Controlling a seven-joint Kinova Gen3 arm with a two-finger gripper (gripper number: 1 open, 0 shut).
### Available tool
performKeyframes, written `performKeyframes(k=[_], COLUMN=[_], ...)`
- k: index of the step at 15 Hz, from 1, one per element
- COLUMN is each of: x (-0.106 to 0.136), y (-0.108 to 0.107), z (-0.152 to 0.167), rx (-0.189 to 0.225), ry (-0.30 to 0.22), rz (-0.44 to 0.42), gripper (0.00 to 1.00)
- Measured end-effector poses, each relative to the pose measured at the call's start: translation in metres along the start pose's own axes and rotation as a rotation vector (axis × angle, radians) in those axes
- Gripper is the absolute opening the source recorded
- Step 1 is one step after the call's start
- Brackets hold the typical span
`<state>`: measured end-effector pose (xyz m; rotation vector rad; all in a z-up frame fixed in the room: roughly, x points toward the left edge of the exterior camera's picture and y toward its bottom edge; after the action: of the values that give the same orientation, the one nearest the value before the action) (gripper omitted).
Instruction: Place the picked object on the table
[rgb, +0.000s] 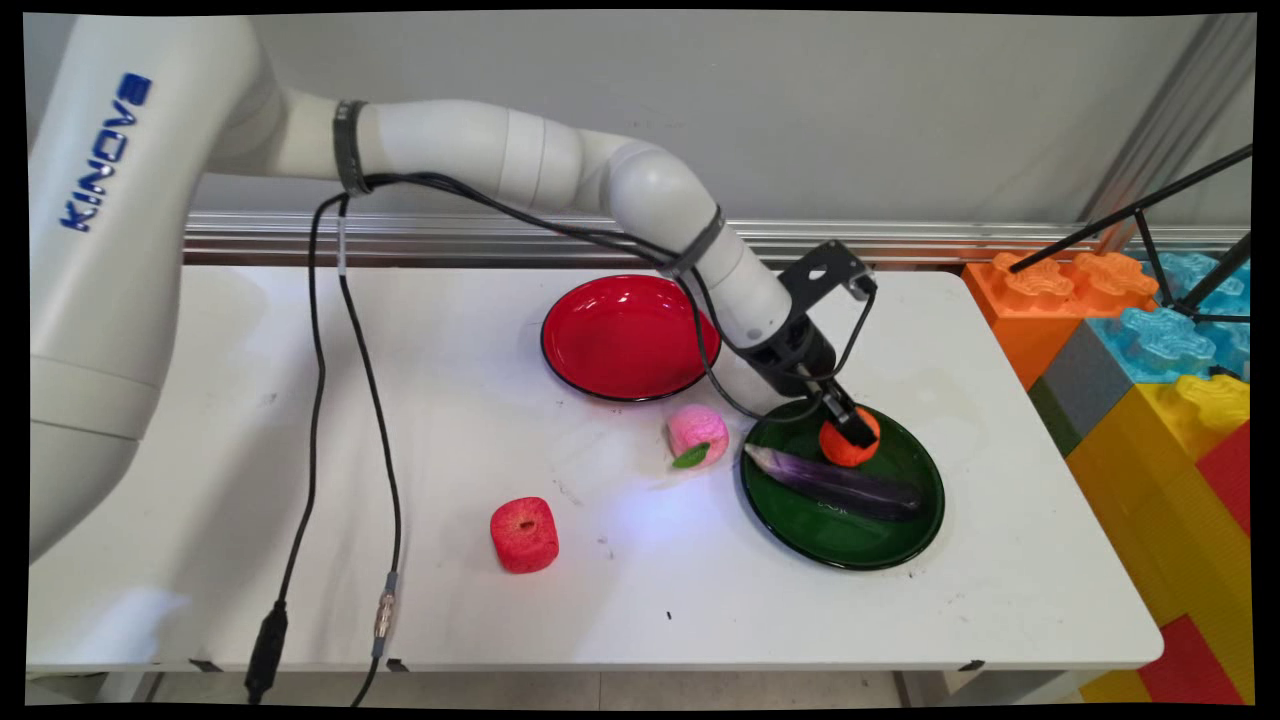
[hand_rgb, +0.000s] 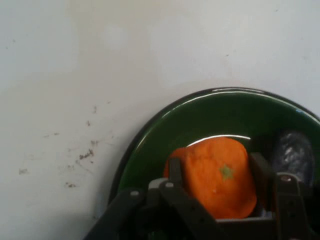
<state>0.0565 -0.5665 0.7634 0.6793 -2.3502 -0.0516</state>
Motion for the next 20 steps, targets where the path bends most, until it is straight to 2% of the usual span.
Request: performKeyframes(k=[5, 9, 12, 16, 20], x=[0.017, 0.005, -0.031, -0.099, -0.147], y=[0.012, 0.023, 0.025, 0.021, 0.009], z=[-0.051, -0.107, -0.152, -0.200, -0.215], rx=[-0.002, 0.000, 0.018, 0.027, 0.043], ry=[0.020, -0.019, -0.080, -0.162, -0.158], rz=[0.018, 0.002, -0.029, -0.032, -0.002], gripper=[0.00, 0.00, 0.00, 0.00, 0.00])
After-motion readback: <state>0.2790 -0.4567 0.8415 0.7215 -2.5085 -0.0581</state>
